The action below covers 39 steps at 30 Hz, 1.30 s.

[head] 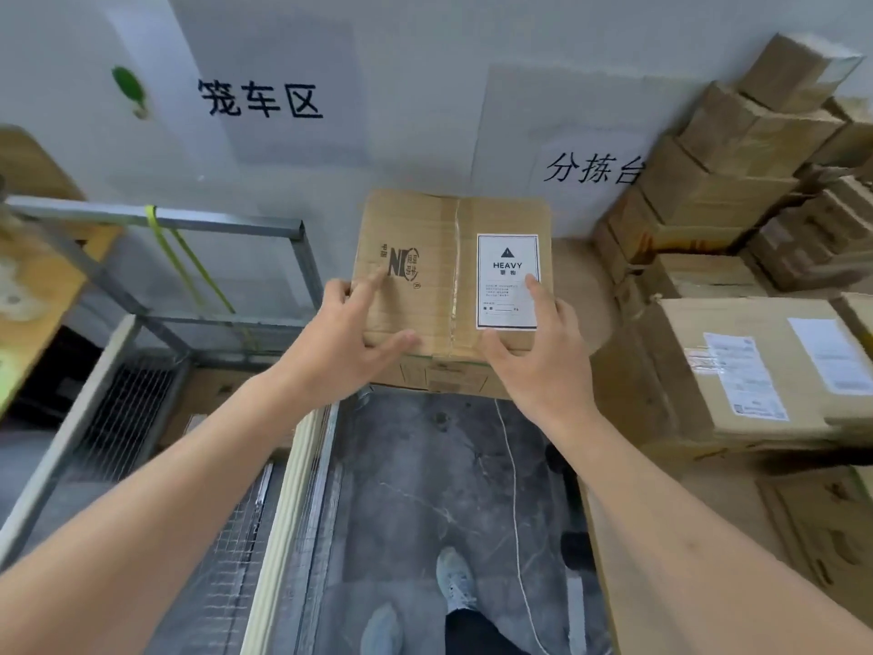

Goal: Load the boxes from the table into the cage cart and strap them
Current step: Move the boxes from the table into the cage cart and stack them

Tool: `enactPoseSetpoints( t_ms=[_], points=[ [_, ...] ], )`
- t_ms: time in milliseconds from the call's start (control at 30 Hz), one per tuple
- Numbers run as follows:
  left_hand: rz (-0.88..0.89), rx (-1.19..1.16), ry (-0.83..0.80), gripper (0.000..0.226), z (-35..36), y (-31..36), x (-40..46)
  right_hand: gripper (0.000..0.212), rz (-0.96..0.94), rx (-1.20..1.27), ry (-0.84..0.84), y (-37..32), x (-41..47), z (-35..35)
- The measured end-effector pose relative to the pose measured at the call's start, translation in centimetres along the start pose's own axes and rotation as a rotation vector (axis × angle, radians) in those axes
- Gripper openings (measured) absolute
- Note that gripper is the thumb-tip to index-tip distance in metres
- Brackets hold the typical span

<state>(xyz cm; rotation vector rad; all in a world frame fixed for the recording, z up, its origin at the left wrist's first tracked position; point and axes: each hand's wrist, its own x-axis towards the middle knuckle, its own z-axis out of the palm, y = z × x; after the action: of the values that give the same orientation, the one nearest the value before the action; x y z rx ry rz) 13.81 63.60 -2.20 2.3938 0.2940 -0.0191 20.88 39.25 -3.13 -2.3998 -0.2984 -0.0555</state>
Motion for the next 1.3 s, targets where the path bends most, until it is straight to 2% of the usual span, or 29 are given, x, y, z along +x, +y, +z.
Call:
enactPoseSetpoints(
  t_ms=[333, 467, 667, 1033, 1300],
  points=[
    [-0.349, -0.045, 0.157, 0.104, 1.0, -6.3, -2.9, 0.098, -0.184, 0.058, -0.378, -1.2, 5.0, 8.1],
    [-0.464, -0.045, 0.224, 0.100, 1.1, -8.6, -5.1, 0.099, -0.261, 0.074, -0.523, -2.6, 5.3, 11.6],
    [-0.644, -0.118, 0.278, 0.111, 1.2, -13.6, -9.0, 0.103, -0.318, 0.086, -0.711, -5.5, 4.1, 17.4],
    [-0.847, -0.255, 0.361, 0.115, 0.2, -25.9, -16.2, 0.100, -0.381, 0.088, -0.940, -12.6, -1.2, 30.6],
    [-0.986, -0.329, 0.356, 0.114, 1.6, -33.5, -20.6, 0.101, -0.469, -0.040, -1.085, -15.4, -4.9, 38.6]
  ],
)
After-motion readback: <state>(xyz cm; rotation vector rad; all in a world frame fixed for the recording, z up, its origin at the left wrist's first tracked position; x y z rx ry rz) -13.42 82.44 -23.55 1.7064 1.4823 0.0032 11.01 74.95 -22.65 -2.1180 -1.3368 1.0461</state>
